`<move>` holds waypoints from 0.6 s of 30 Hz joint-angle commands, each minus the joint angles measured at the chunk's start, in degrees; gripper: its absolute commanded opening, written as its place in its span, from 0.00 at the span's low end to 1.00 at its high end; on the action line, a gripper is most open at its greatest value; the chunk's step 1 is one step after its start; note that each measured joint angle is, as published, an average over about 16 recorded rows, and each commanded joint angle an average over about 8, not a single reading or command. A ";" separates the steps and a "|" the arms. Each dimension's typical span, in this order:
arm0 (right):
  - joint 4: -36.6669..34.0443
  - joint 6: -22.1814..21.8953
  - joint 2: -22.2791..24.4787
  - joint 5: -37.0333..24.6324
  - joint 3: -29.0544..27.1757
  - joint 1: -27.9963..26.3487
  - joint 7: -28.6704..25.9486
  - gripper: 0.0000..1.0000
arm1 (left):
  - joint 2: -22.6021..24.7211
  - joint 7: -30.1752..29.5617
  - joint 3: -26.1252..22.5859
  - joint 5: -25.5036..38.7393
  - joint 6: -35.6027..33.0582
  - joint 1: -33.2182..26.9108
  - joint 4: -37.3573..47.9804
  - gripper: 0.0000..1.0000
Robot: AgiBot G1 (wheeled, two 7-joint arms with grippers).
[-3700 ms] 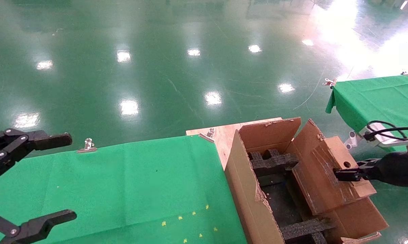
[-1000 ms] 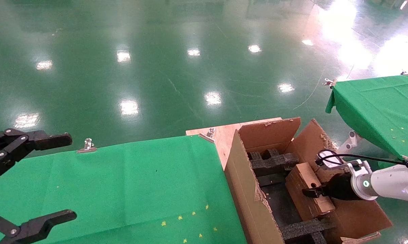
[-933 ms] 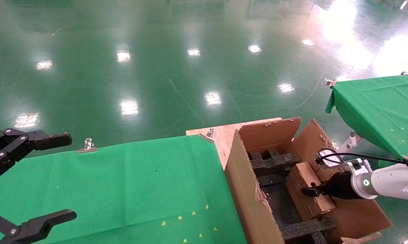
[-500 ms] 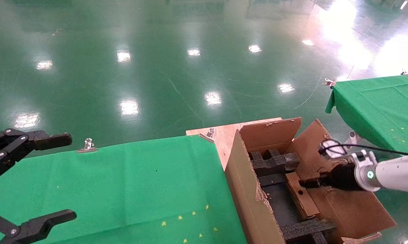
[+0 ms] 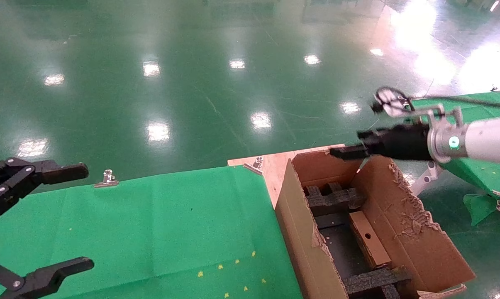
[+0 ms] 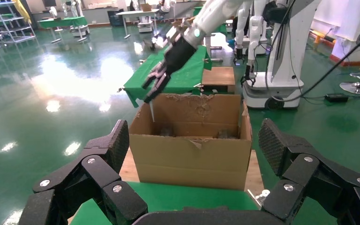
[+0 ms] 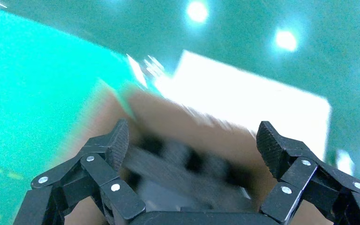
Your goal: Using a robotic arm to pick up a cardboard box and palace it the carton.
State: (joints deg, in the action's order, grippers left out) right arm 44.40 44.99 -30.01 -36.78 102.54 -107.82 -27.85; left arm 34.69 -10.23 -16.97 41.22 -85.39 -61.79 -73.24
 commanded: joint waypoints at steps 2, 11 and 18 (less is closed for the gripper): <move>4.70 2.89 1.52 1.41 -1.99 -3.25 1.76 1.00 | 0.00 0.00 -0.01 -0.01 0.00 0.00 0.00 1.00; 6.65 20.19 2.22 15.03 -7.15 -2.33 3.86 1.00 | -0.02 0.02 -0.03 -0.03 0.02 0.00 0.01 1.00; 6.14 24.05 1.90 18.00 -7.87 -1.43 3.70 1.00 | -0.02 0.02 -0.03 -0.04 0.03 -0.01 0.02 1.00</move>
State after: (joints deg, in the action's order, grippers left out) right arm 50.71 68.20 -28.06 -19.55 94.53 -109.27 -24.07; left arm 34.67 -10.20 -17.01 41.18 -85.36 -61.80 -73.22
